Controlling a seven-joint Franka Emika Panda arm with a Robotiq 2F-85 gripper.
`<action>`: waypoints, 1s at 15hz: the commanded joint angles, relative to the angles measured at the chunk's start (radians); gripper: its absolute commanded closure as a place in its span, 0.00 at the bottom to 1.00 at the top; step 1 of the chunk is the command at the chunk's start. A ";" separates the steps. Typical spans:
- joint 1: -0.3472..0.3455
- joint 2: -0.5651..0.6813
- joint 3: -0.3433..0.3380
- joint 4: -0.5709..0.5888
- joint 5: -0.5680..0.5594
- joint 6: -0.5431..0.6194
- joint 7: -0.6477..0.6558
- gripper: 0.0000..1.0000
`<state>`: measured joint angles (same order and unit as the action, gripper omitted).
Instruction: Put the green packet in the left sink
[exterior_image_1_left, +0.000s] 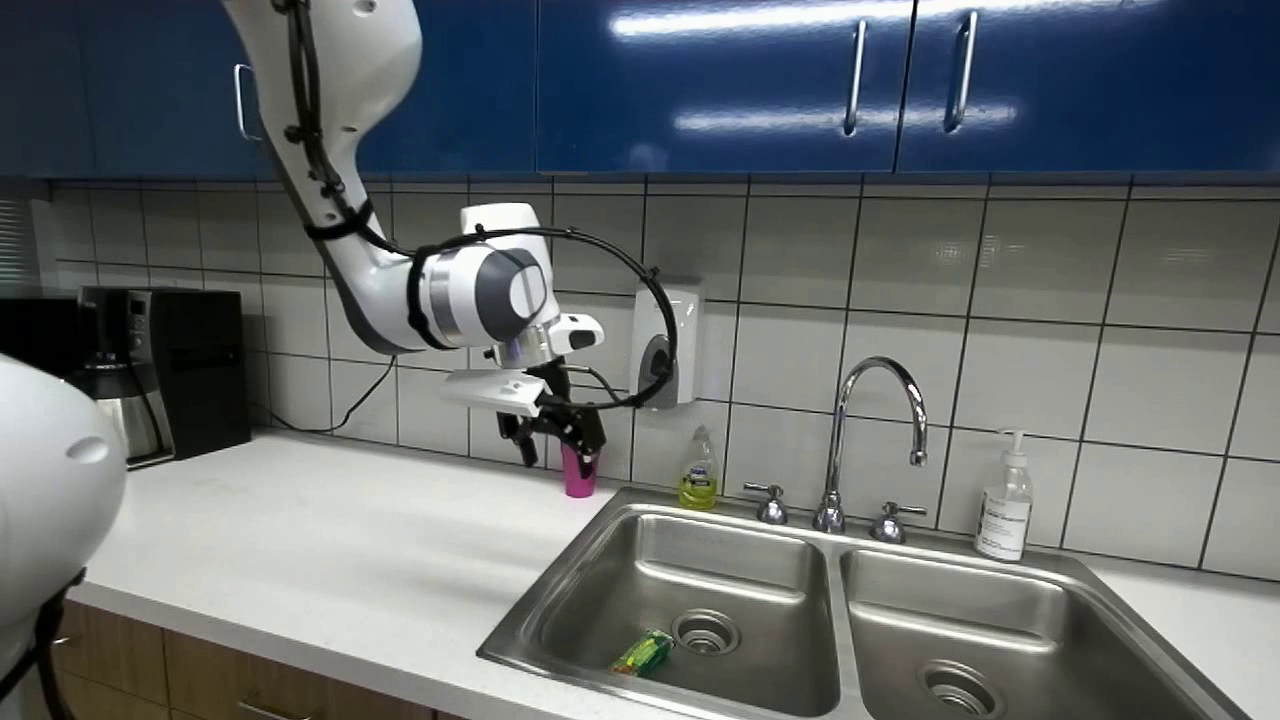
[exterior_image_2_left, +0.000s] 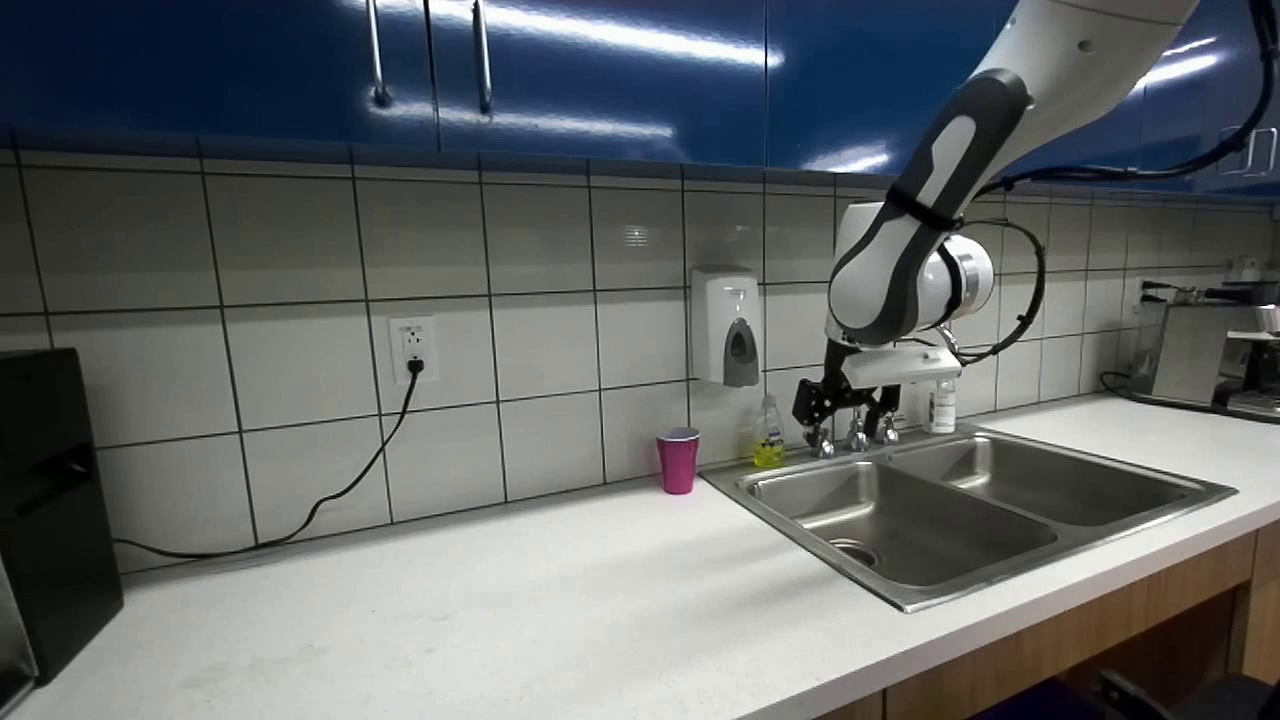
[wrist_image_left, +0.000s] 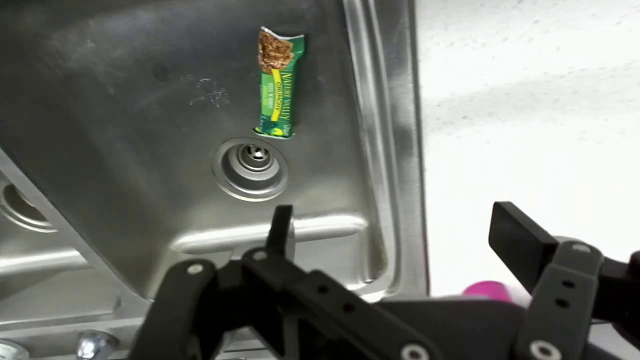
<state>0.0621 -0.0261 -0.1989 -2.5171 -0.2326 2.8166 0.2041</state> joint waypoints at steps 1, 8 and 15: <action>-0.003 -0.175 0.120 -0.102 0.071 -0.066 -0.028 0.00; 0.075 -0.319 0.226 -0.081 0.316 -0.486 -0.102 0.00; 0.092 -0.363 0.246 -0.051 0.372 -0.743 -0.170 0.00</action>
<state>0.1617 -0.3564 0.0280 -2.5824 0.1196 2.1519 0.0710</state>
